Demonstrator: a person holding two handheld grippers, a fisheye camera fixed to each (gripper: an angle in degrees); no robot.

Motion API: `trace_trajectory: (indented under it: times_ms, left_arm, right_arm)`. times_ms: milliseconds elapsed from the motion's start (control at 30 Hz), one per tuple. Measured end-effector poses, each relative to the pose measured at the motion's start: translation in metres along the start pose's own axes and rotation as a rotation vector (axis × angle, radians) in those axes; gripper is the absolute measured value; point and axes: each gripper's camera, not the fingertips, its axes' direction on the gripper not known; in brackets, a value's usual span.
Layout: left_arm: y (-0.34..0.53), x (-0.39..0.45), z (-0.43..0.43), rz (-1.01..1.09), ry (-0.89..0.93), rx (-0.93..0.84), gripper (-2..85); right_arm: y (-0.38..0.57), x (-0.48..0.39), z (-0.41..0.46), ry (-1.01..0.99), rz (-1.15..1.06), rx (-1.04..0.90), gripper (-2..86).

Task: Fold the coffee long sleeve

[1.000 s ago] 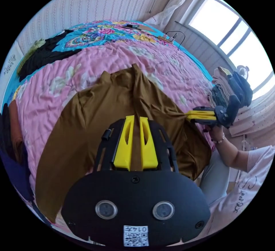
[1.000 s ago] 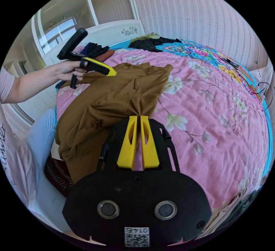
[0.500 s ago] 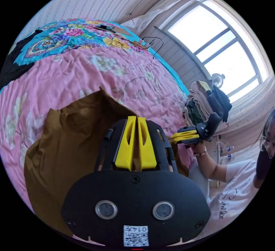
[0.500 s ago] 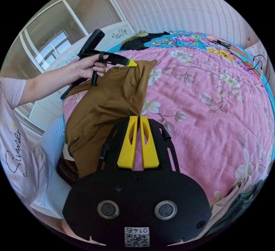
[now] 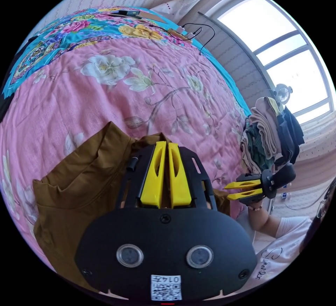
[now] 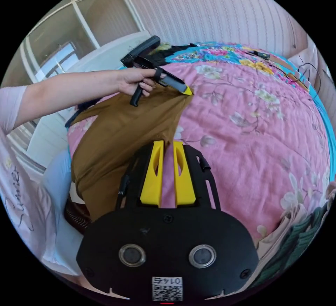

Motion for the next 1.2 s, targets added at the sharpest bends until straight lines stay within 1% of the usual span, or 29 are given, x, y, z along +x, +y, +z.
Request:
trace_trajectory:
  times_ms: [67, 100, 133, 200, 267, 300, 333, 367, 400, 433, 467, 500, 600, 667, 767, 800, 900, 967, 1033, 1067, 1133, 1167, 1200]
  left_arm:
    - [0.003, -0.001, 0.001, -0.011, 0.004, 0.001, -1.0]
    - [0.004, -0.002, 0.002, -0.015, 0.008, 0.003, -1.0]
    - [0.006, -0.001, 0.003, -0.011, 0.010, 0.004, -1.0]
    - [0.008, 0.001, 0.005, -0.001, 0.005, -0.001, -1.0]
    - [0.012, 0.003, 0.007, 0.004, 0.006, -0.001, -1.0]
    - [0.015, 0.004, 0.008, 0.005, 0.007, 0.001, -1.0]
    - [0.018, 0.005, 0.009, 0.003, 0.007, 0.002, -1.0]
    - [0.020, 0.005, 0.010, 0.002, 0.008, 0.002, -1.0]
    - [0.024, 0.006, 0.010, -0.001, 0.009, 0.006, -1.0]
    - [0.028, 0.007, 0.010, -0.003, 0.010, 0.013, -1.0]
    - [0.030, 0.008, 0.009, -0.002, 0.012, 0.017, -1.0]
    - [0.034, 0.011, 0.008, 0.002, 0.011, 0.027, -1.0]
    - [0.039, 0.019, 0.004, 0.038, -0.007, 0.047, -1.0]
    - [0.040, 0.024, 0.007, 0.056, -0.022, 0.050, -1.0]
    - [0.049, 0.027, 0.032, 0.059, -0.114, -0.019, -0.8]
    - [0.058, 0.029, 0.038, 0.072, -0.123, 0.014, -0.7]
    - [0.076, 0.027, 0.035, 0.028, -0.087, 0.033, 0.6]
    - [0.085, 0.025, 0.025, 0.013, -0.066, 0.001, 2.6]
    - [0.108, 0.024, -0.003, 0.029, -0.124, -0.077, 4.6]
    - [0.117, 0.025, -0.013, 0.040, -0.155, -0.086, 4.9]
    - [0.169, 0.030, -0.059, 0.116, -0.314, -0.094, 5.2]
    - [0.186, 0.032, -0.071, 0.125, -0.355, -0.098, 5.2]
    - [0.225, 0.037, -0.093, 0.148, -0.420, -0.115, 5.4]
  right_arm:
    - [0.003, 0.013, 0.001, -0.019, 0.051, -0.037, 6.2]
    - [0.006, 0.025, -0.003, -0.084, 0.093, -0.027, 6.4]
    - [0.010, 0.035, -0.008, -0.100, 0.139, -0.009, 6.5]
    - [0.015, 0.040, -0.016, -0.057, 0.162, 0.031, 6.5]
    - [0.017, 0.038, -0.022, -0.105, 0.136, 0.096, 6.7]
    - [0.016, 0.035, -0.022, -0.192, 0.115, 0.137, 7.4]
    - [0.014, 0.031, -0.016, -0.257, 0.090, 0.155, 8.0]
    - [0.013, 0.028, -0.011, -0.268, 0.082, 0.150, 8.2]
    - [0.010, 0.023, 0.002, -0.259, 0.057, 0.102, 7.8]
    - [0.008, 0.019, 0.018, -0.214, 0.034, 0.009, 6.6]
    - [0.008, 0.018, 0.024, -0.184, 0.027, -0.028, 5.3]
    - [0.012, 0.018, 0.025, -0.147, 0.022, -0.018, 2.5]
    - [0.020, 0.033, 0.010, -0.163, 0.073, 0.057, 1.0]
    - [0.026, 0.044, 0.012, -0.157, 0.113, 0.070, 0.6]
    - [0.033, 0.055, 0.040, -0.191, 0.153, 0.005, 0.3]
    - [0.034, 0.054, 0.048, -0.178, 0.150, -0.006, 0.3]
    - [0.036, 0.053, 0.061, -0.158, 0.140, -0.024, 0.3]
    - [0.040, 0.055, 0.069, -0.177, 0.150, -0.020, 0.4]
    - [0.044, 0.059, 0.080, -0.215, 0.170, -0.015, 0.8]
    - [0.045, 0.059, 0.083, -0.216, 0.171, -0.014, 1.0]
    - [0.048, 0.053, 0.092, -0.192, 0.155, -0.012, 2.1]
    - [0.048, 0.051, 0.093, -0.179, 0.152, -0.010, 2.4]
    - [0.050, 0.048, 0.095, -0.144, 0.153, -0.006, 3.7]
